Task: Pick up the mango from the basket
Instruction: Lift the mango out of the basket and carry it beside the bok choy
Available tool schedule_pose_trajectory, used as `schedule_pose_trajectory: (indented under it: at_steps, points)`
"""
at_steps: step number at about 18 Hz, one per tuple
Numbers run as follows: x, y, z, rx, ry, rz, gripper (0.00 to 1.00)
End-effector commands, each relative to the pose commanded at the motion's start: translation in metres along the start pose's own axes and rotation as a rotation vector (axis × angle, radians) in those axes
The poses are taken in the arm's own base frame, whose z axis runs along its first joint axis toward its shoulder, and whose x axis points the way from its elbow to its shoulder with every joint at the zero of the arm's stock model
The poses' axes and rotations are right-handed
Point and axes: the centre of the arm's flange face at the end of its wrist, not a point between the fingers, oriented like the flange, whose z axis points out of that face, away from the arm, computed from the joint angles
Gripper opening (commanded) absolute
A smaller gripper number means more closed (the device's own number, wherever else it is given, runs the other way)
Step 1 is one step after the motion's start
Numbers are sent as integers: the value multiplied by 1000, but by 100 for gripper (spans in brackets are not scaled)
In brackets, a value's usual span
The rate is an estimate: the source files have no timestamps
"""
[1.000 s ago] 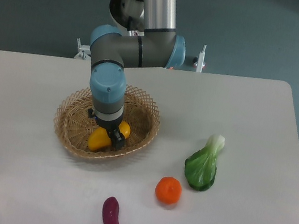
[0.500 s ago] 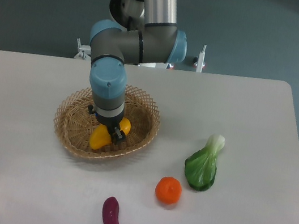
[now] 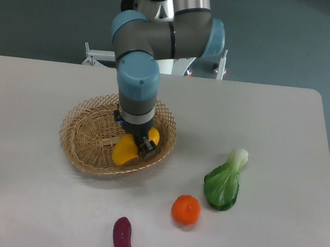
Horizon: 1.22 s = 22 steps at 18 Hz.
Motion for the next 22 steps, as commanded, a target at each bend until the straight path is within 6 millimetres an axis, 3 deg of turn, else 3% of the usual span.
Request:
schedule_pose_trajectory:
  at_steps: [4, 8, 10, 15, 22]
  points:
    - [-18, 21, -4, 4, -19, -44, 45]
    - [-36, 19, -16, 13, -51, -52, 45]
    - [-45, 21, -15, 13, -56, -60, 46]
    - [-74, 47, -19, 15, -79, -76, 47]
    - [-98, 65, -16, 11, -86, -79, 48]
